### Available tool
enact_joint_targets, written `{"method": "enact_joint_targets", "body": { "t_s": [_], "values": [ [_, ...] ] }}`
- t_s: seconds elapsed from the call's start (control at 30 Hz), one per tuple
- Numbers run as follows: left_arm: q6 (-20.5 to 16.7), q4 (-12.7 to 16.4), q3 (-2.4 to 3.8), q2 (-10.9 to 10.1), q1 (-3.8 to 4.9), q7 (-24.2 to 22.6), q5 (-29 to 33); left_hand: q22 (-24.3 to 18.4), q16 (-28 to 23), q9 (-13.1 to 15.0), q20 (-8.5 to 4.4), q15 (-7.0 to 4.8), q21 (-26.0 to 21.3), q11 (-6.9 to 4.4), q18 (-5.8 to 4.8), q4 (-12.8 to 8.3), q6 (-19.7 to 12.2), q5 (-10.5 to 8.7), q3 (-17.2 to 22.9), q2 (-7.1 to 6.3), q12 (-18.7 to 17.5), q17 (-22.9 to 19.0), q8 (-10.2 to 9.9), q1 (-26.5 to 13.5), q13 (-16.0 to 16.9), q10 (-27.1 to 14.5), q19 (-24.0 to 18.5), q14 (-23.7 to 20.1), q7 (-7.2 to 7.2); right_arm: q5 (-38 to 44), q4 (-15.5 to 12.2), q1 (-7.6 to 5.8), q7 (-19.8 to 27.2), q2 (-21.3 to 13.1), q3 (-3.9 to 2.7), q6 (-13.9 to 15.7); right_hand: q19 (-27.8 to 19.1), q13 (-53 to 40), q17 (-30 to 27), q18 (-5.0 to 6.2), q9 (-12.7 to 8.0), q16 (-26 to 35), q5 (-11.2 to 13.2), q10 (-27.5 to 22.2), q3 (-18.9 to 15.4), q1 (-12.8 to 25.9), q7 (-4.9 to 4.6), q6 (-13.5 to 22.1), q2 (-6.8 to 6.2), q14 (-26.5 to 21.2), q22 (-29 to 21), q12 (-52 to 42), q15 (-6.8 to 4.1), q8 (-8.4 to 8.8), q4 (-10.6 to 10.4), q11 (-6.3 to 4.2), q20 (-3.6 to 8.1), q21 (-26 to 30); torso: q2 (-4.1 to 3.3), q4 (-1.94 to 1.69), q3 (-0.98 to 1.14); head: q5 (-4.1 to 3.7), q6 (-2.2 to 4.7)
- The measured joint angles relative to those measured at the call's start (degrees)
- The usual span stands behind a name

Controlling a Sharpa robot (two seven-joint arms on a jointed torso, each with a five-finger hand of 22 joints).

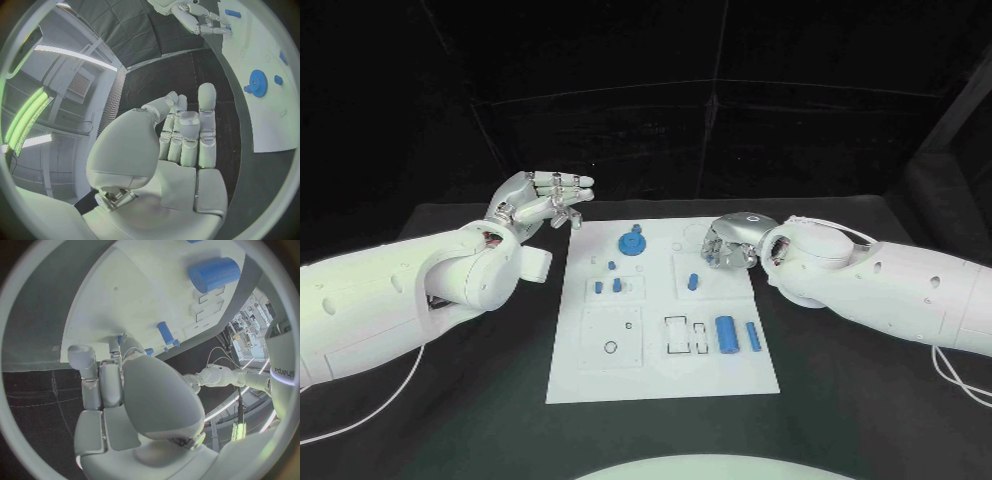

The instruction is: Assemble the parts on the task board

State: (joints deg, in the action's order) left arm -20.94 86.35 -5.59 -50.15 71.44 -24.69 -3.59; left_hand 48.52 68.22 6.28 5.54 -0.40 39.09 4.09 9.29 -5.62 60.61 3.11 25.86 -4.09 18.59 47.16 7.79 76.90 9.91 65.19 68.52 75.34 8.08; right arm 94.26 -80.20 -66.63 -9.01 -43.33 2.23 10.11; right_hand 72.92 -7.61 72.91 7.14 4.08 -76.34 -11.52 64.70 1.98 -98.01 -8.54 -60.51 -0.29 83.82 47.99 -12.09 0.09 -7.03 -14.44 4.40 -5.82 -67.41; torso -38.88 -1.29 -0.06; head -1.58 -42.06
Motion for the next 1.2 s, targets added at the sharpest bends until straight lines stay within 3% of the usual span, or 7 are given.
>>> {"method": "enact_joint_targets", "body": {
  "t_s": [0.43,0.6,0.8,1.2],
  "values": [
    [0.29,-0.04,-0.01,-0.02,-0.01,0.0,0.11,-0.2,0.0,0.0,0.0,0.0,0.0,0.0,0.0,-0.16,0.0,0.0,-0.16,0.0,0.0,-0.16,0.0,0.0,0.06,0.0,0.0,0.0,0.0,2.29,-0.58,0.66,-2.12,0.26,-0.07,1.63,0.91,1.36,-1.31,0.0,-0.13,0.34,2.23,2.17,7.19,-0.98,0.23,-2.02,-0.24,0.22,1.97,0.91,-0.63,0.26,2.27,-0.32,0.51,-1.45,0.02,0.0,-0.01,-0.25,-0.27],
    [0.34,-0.08,-0.01,-0.04,-0.01,0.01,0.13,-0.33,-0.35,-0.05,0.0,0.0,-0.38,0.0,0.0,-0.16,0.0,0.0,-0.16,0.0,0.0,-0.27,0.0,0.0,0.12,0.01,0.0,-0.42,0.0,3.0,-1.25,0.9,-2.82,-0.15,0.06,2.71,0.91,2.18,-1.52,0.0,-0.18,0.35,2.32,2.76,12.0,1.05,0.25,-2.43,-2.27,0.22,2.4,1.68,-0.63,1.11,3.48,-0.31,0.51,-1.8,0.03,0.01,0.01,-0.26,-0.29],
    [0.38,-0.14,-0.01,-0.08,-0.01,0.03,0.14,-0.33,-0.37,-0.05,0.0,0.0,-0.38,0.0,-0.01,-0.16,0.0,0.0,-0.16,0.0,0.0,-0.28,0.0,0.0,0.12,0.01,0.0,-0.42,0.0,3.37,-2.67,1.16,-3.42,-1.2,0.24,3.89,0.9,2.5,-1.6,0.0,-0.21,0.34,2.65,2.76,15.24,2.64,0.13,-2.75,-3.86,0.22,2.61,2.01,-0.63,1.5,4.5,-0.3,0.51,-1.8,0.05,0.02,-0.01,-0.26,-0.21],
    [0.5,-0.31,-0.01,-0.17,-0.01,0.12,0.18,-0.58,-0.37,-0.11,0.0,0.0,-0.88,0.0,-0.01,-0.16,0.0,0.0,-0.16,0.0,0.27,-0.44,0.0,0.0,0.19,-0.41,-0.41,-0.42,0.0,3.41,-6.11,1.12,-4.32,-3.85,0.16,6.29,0.9,2.91,-1.78,0.0,-0.16,0.34,2.66,3.17,20.15,6.28,0.12,-3.17,-5.31,0.22,2.82,2.23,-0.63,1.94,6.7,-0.31,0.51,-2.04,0.06,0.02,-0.03,-0.36,-0.16]
  ]
}}
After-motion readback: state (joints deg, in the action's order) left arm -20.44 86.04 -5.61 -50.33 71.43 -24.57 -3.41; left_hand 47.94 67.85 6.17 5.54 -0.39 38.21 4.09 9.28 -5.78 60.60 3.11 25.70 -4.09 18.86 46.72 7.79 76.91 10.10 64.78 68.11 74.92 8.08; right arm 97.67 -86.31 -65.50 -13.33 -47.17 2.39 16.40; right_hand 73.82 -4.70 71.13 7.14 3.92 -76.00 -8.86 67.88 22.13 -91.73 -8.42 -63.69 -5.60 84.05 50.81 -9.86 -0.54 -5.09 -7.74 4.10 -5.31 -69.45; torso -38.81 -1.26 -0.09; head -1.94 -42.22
